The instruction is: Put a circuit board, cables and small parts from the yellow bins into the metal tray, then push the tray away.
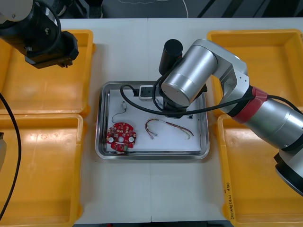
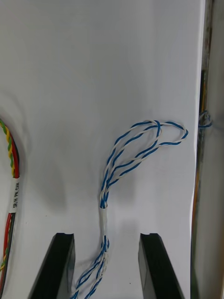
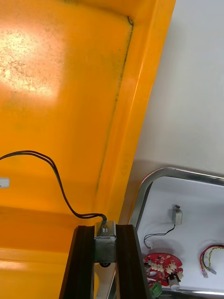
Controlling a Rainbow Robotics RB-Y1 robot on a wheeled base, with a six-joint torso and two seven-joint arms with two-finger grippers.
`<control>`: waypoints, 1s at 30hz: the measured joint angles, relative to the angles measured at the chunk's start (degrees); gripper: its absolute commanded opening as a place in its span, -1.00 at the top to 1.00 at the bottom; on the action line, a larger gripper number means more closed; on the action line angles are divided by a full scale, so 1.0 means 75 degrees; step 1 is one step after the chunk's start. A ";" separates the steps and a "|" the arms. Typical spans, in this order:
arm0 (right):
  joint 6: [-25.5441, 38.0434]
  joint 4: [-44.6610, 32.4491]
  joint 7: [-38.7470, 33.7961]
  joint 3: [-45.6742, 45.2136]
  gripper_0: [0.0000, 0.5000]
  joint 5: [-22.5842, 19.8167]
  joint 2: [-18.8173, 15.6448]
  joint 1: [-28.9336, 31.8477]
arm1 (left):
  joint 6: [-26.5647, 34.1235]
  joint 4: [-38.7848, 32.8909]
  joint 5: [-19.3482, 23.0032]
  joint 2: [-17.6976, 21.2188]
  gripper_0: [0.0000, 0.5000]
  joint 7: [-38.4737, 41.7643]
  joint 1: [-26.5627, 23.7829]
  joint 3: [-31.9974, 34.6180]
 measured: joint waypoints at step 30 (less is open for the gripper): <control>0.2124 -0.0887 -0.0001 -0.1518 -1.00 -0.1061 -0.0346 -0.0293 | 0.0000 0.0000 0.0018 0.0000 1.00 0.0000 0.0000 0.0000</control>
